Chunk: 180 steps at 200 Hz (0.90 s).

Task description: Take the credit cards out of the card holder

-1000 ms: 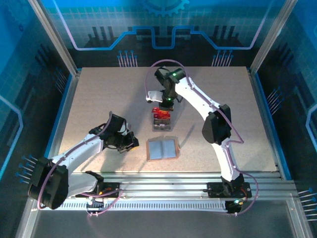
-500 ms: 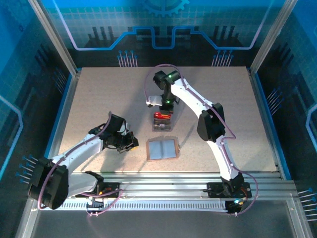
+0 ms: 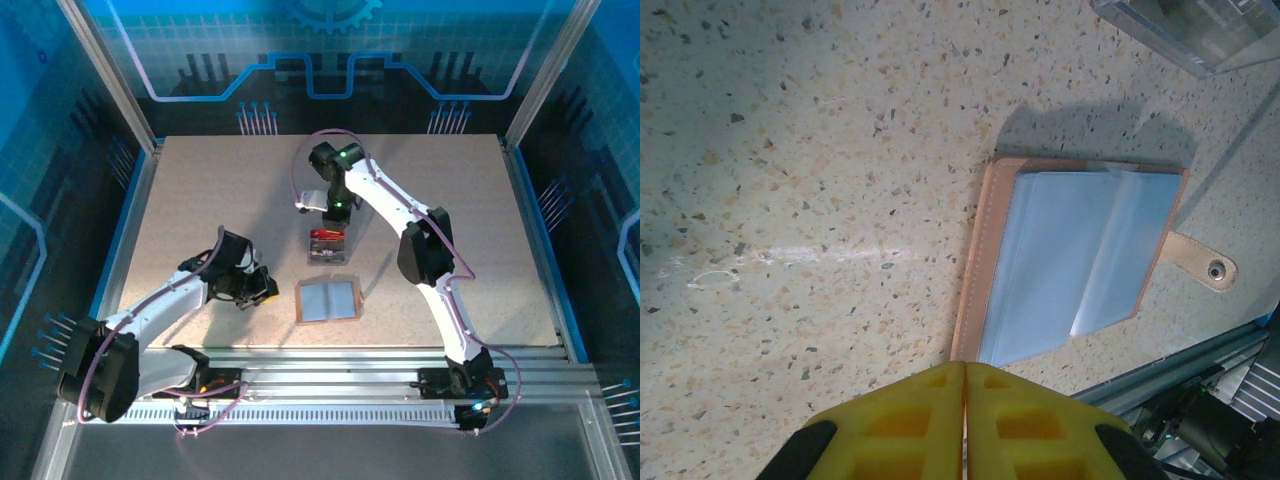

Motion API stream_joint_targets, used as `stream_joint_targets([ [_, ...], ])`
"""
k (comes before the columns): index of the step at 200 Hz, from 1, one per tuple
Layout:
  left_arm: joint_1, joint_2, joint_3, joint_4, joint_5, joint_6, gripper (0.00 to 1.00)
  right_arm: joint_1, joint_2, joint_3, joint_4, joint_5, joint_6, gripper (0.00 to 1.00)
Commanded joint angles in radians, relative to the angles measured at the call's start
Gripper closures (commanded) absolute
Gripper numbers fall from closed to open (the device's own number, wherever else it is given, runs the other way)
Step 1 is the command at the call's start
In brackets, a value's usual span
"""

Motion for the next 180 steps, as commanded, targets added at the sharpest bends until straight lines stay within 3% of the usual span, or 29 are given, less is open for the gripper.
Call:
stream_joint_targets([
  [1, 0.015, -0.008, -0.009, -0.006, 0.013, 0.014, 0.92, -0.021, -0.103, -0.029, 0.048, 0.031, 0.048, 0.77],
  [20, 0.019, -0.005, -0.006, -0.004, 0.001, 0.018, 0.91, -0.034, -0.164, -0.094, 0.1, 0.027, 0.091, 0.76],
  [35, 0.021, -0.004, 0.002, -0.013, -0.035, 0.031, 0.79, -0.046, -0.234, -0.184, 0.166, 0.018, 0.136, 0.69],
  [47, 0.023, 0.0, 0.011, -0.021, -0.067, 0.043, 0.64, -0.055, -0.303, -0.281, 0.23, 0.019, 0.165, 0.64],
  [61, 0.025, 0.012, 0.025, -0.023, -0.097, 0.061, 0.35, -0.063, -0.391, -0.409, 0.315, 0.035, 0.198, 0.57],
  [69, 0.024, 0.024, 0.038, -0.026, -0.116, 0.074, 0.25, -0.068, -0.439, -0.488, 0.361, 0.049, 0.211, 0.52],
  [79, 0.026, 0.041, 0.055, -0.032, -0.139, 0.086, 0.17, -0.073, -0.506, -0.582, 0.417, 0.066, 0.226, 0.31],
  [86, 0.027, 0.056, 0.067, -0.032, -0.15, 0.096, 0.01, -0.078, -0.547, -0.647, 0.457, 0.078, 0.239, 0.06],
  [91, 0.028, 0.066, 0.078, -0.034, -0.16, 0.104, 0.01, -0.082, -0.577, -0.689, 0.482, 0.084, 0.246, 0.0],
  [140, 0.04, 0.164, 0.168, -0.043, -0.309, 0.193, 0.01, -0.187, -0.819, -1.077, 0.752, 0.162, 0.388, 0.0],
  [180, 0.041, 0.218, 0.256, -0.052, -0.556, 0.284, 0.01, -0.34, -0.972, -1.458, 1.111, 0.103, 0.565, 0.0],
])
